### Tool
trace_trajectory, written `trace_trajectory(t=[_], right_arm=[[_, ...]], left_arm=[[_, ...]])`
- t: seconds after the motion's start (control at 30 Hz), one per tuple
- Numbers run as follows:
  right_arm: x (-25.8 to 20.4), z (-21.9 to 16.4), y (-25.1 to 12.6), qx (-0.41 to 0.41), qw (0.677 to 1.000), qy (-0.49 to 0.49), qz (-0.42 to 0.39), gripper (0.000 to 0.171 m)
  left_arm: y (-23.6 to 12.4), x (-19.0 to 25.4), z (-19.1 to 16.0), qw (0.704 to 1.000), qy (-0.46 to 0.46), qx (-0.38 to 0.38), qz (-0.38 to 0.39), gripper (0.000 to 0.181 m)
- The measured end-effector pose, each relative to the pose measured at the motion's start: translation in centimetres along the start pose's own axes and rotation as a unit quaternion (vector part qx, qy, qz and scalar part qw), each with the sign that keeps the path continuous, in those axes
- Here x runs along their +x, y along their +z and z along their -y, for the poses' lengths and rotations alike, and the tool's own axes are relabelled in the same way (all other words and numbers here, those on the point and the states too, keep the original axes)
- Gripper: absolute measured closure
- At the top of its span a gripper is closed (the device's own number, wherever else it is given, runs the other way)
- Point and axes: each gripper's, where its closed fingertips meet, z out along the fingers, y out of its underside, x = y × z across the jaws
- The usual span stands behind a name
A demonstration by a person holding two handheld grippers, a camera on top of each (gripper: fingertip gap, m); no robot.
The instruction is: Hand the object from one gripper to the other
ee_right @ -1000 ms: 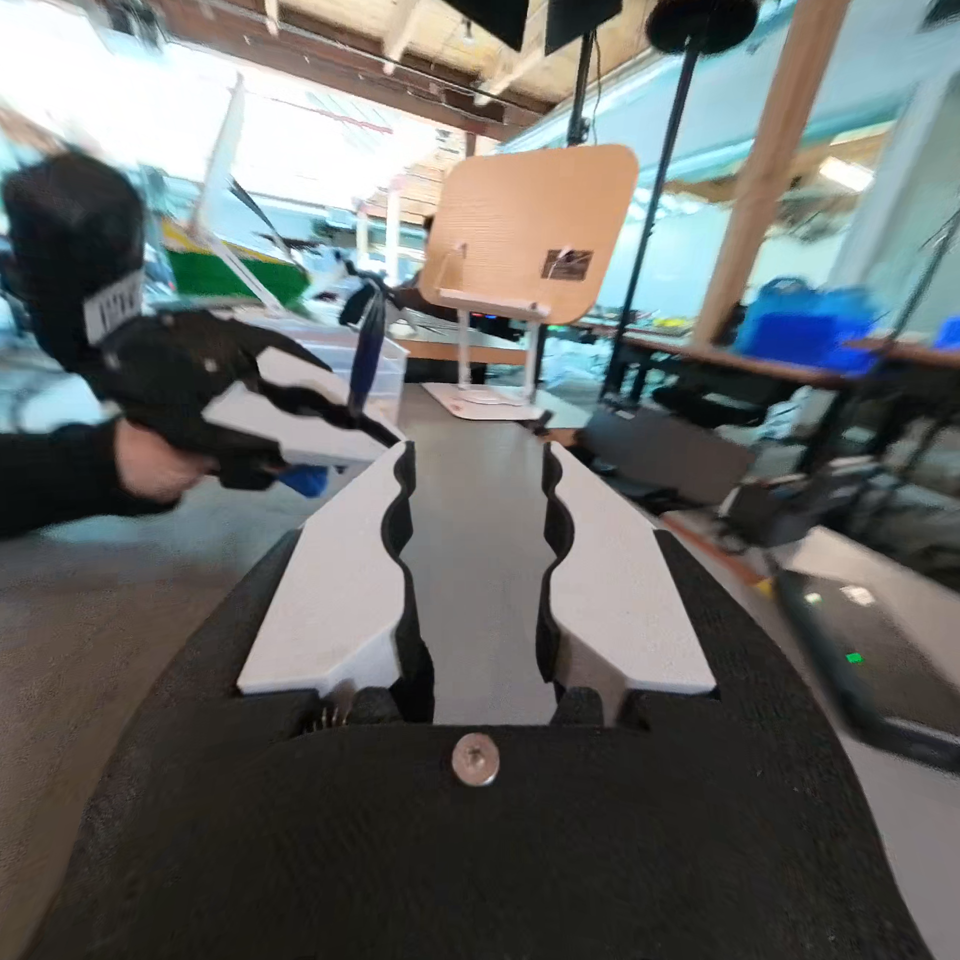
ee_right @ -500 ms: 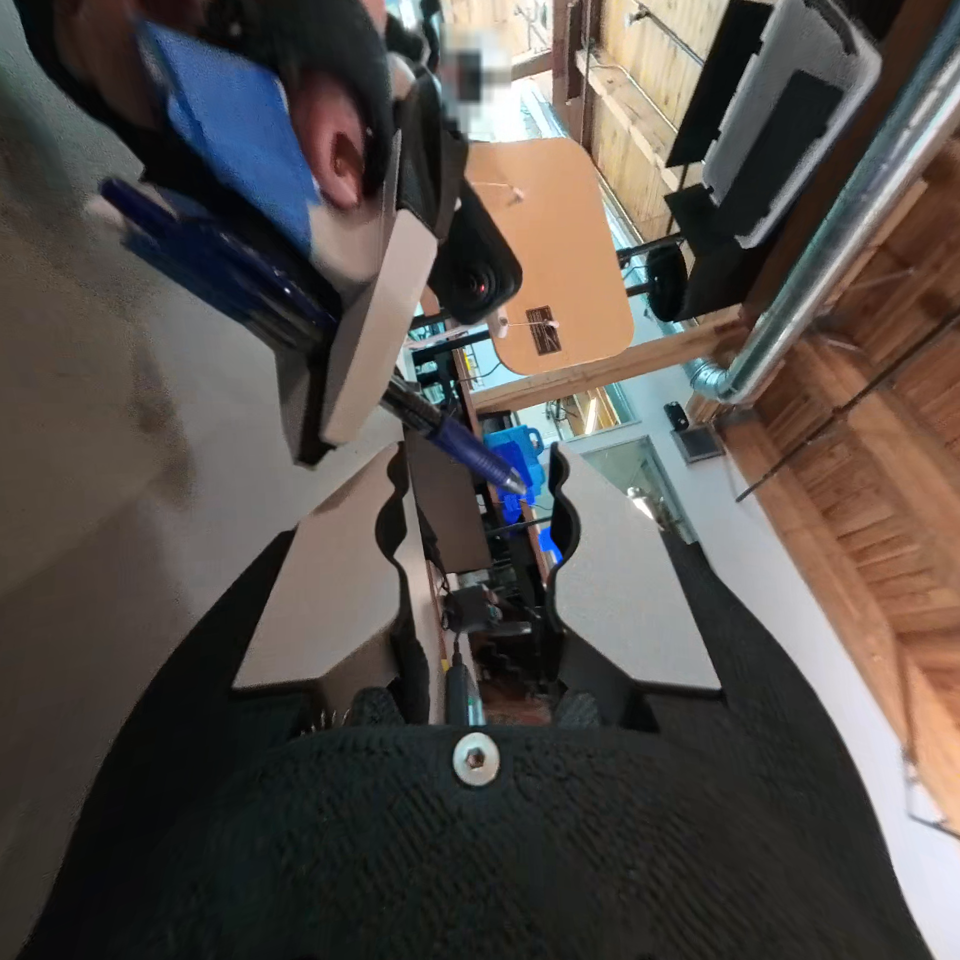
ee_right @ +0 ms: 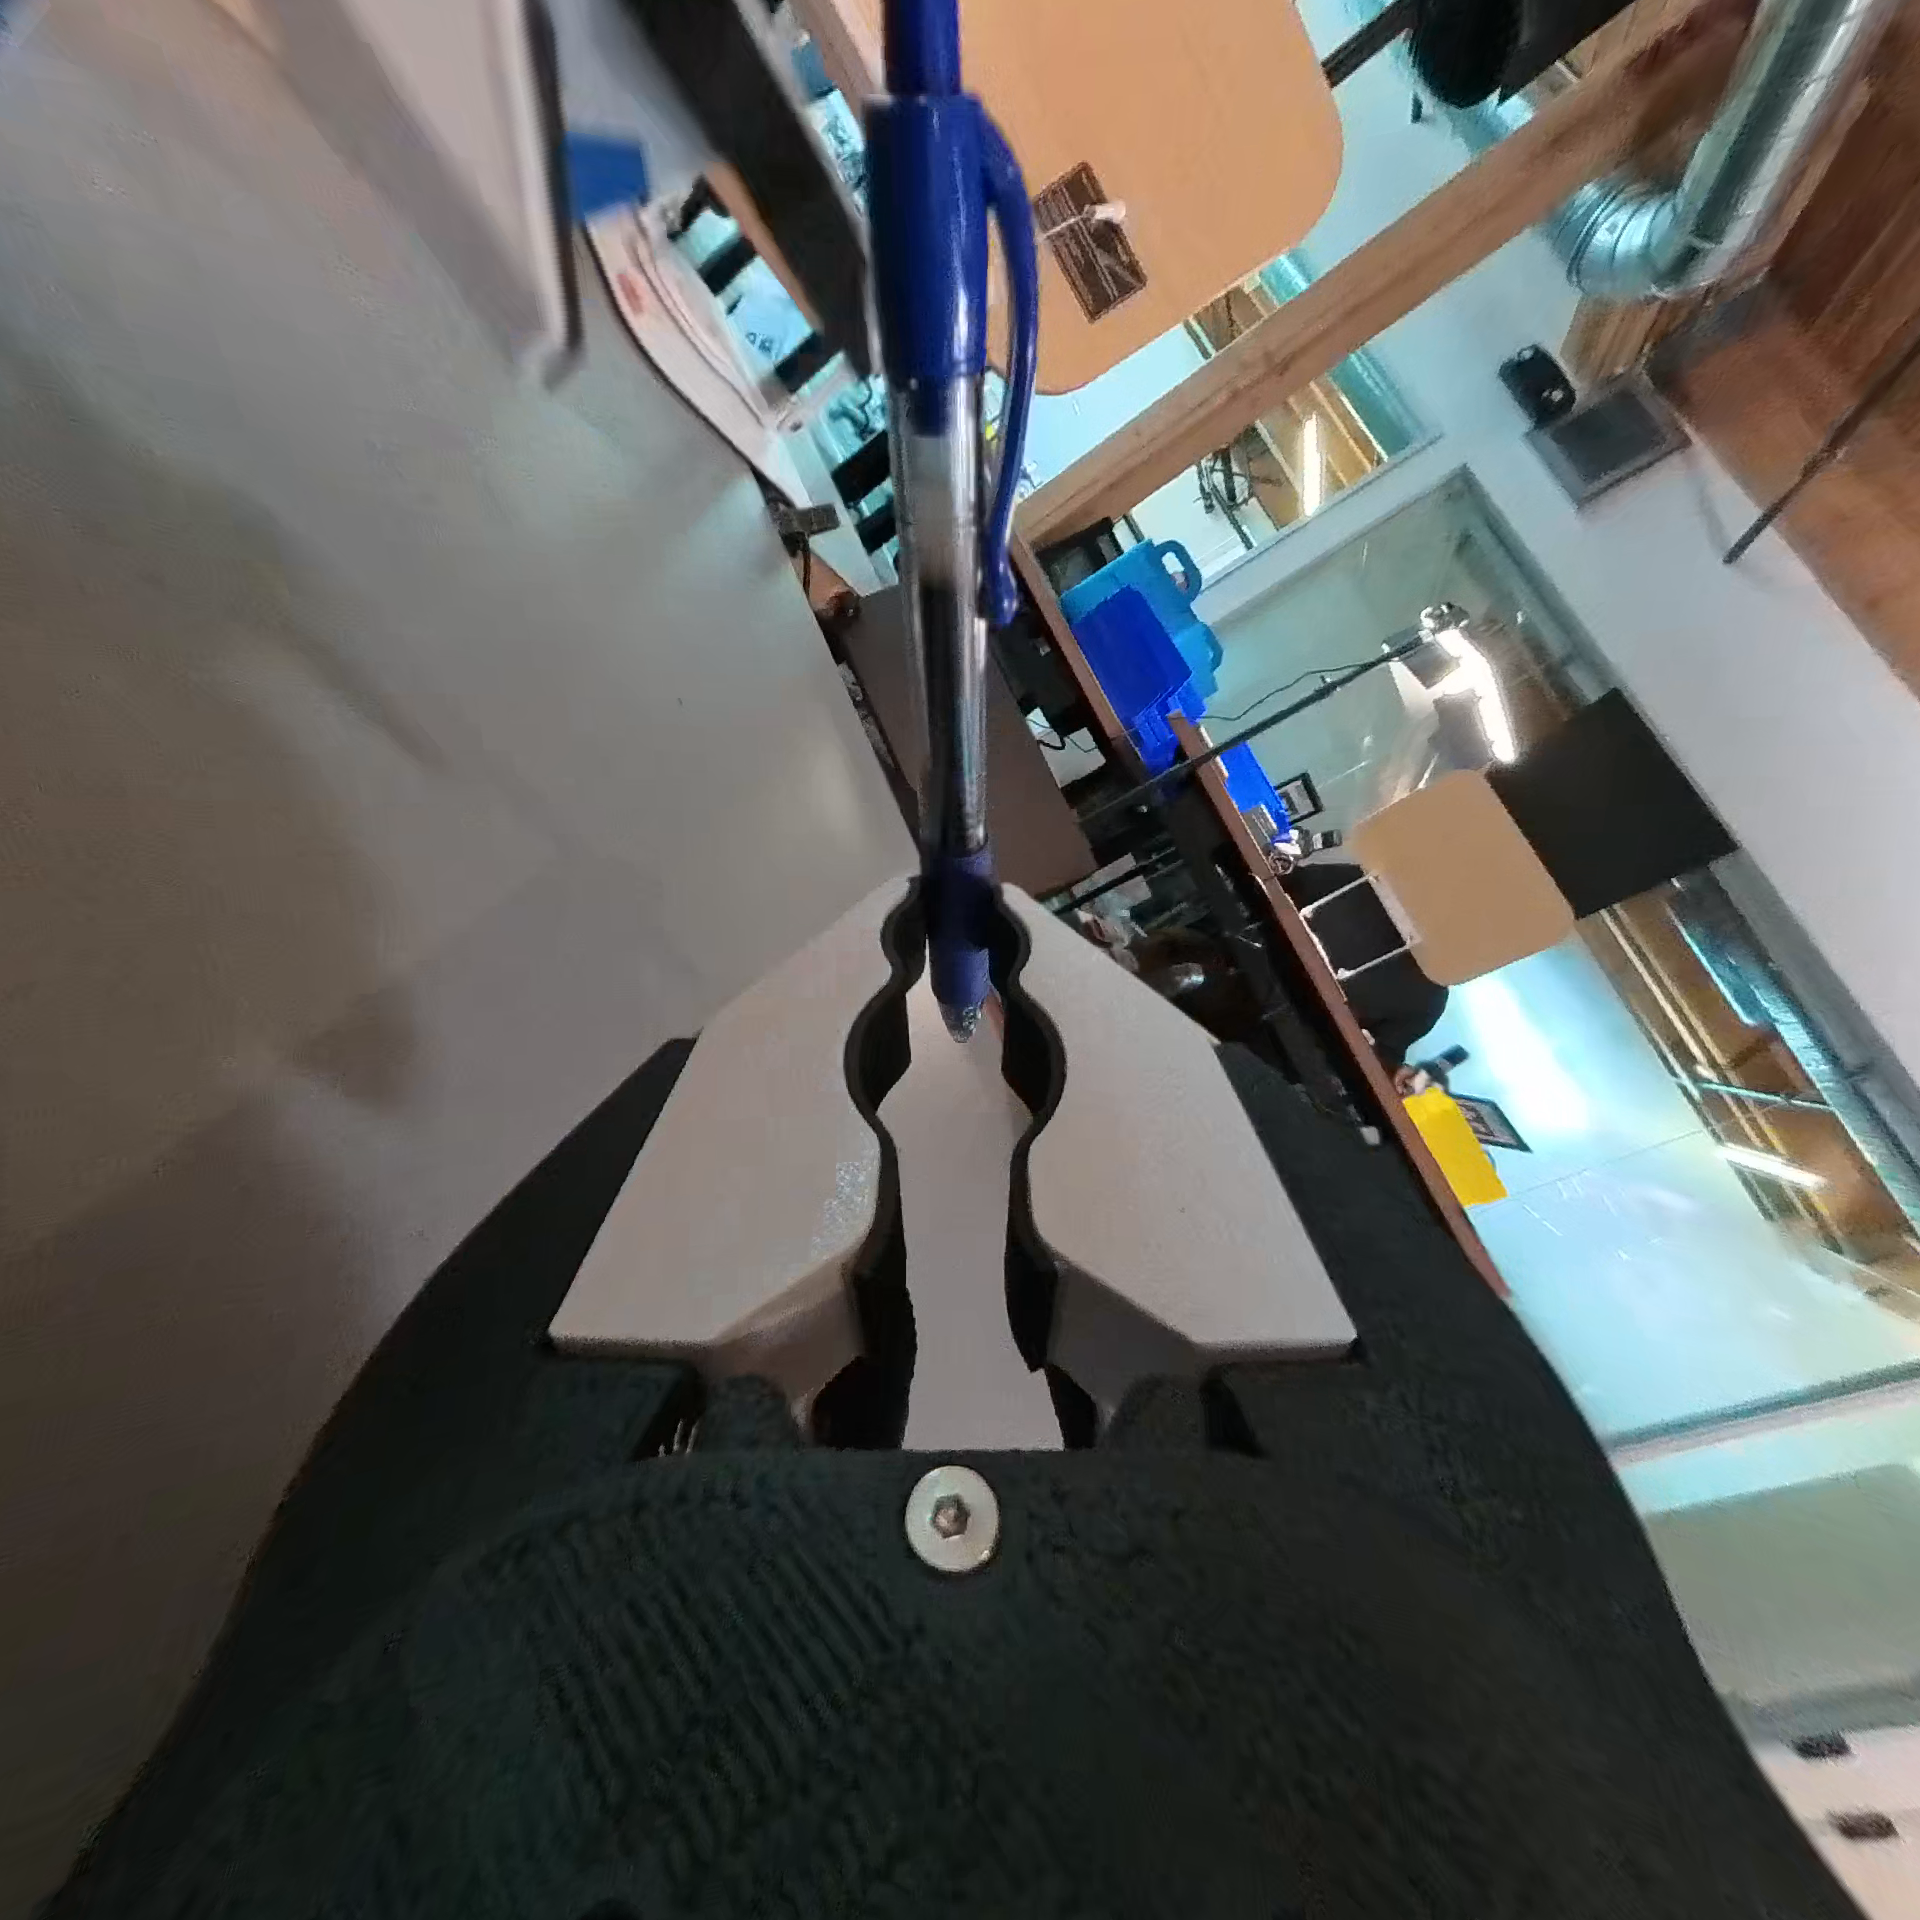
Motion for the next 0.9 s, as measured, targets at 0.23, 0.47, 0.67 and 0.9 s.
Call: trace_trajectory(t=[0.23,0.47,0.67,0.9], right_arm=[[-1.7,0.0,0.3,-0.01,0.998,-0.054,0.022,0.161],[-2.5,-0.2,0.4,-0.013,0.997,-0.07,0.04,0.162],[-2.6,-0.3,0.4,-0.015,0.997,-0.065,0.047,0.162],[-3.6,0.4,0.3,-0.003,0.995,-0.069,0.069,0.161]], left_arm=[[1.2,3.4,-1.0,0.966,0.248,-0.067,0.027,0.153],[1.7,3.9,-2.3,0.917,0.379,-0.114,0.052,0.181],[1.8,3.9,-1.6,0.946,0.31,-0.088,0.038,0.159],[2.3,5.3,-1.6,0.939,0.336,-0.07,0.015,0.169]])
